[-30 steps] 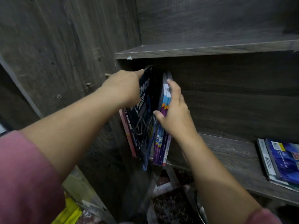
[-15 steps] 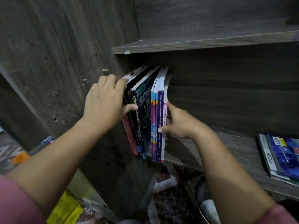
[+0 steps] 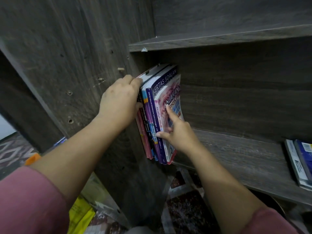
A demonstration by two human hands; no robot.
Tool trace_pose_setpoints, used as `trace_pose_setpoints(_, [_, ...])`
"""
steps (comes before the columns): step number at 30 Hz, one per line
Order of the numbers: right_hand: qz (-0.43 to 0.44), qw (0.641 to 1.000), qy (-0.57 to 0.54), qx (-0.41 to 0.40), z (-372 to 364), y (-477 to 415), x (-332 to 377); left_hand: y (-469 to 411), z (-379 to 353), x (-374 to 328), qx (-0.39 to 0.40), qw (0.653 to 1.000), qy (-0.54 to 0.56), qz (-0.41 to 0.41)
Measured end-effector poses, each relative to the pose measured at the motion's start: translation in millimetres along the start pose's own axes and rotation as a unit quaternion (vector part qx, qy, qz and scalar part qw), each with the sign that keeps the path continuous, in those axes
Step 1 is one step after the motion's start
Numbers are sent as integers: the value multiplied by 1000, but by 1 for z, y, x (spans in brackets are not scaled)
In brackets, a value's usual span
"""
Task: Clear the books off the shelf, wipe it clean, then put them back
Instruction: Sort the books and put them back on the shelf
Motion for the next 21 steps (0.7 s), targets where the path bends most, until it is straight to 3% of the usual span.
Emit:
trace_pose_setpoints(7, [-11, 997, 10, 82, 21, -6, -8, 14, -1, -31, 16, 998, 44, 39])
trace_pose_setpoints(10, [-13, 996, 15, 84, 25, -6, -9, 17, 11, -41, -43, 998, 12, 32])
trace_pose_setpoints(13, [-7, 997, 17, 81, 24, -6, -9, 20, 30, -51, -88, 993, 60, 59])
trace_pose_setpoints(18, [-1, 998, 19, 57, 24, -6, -6, 22, 40, -65, 50, 976, 141, 160])
trace_pose_setpoints(21, [-2, 998, 13, 54, 21, -5, 0, 23, 37, -68, 137, 966, 139, 172])
Point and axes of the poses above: each hand's wrist, its own y-axis away from the middle knuckle, its own z-axis out of the back of the hand, x = y × z, the point moved 1 cm from there along -y, towards the middle knuckle, and after that the axes turned 9 degrees about -z, right-handed, at the moved point
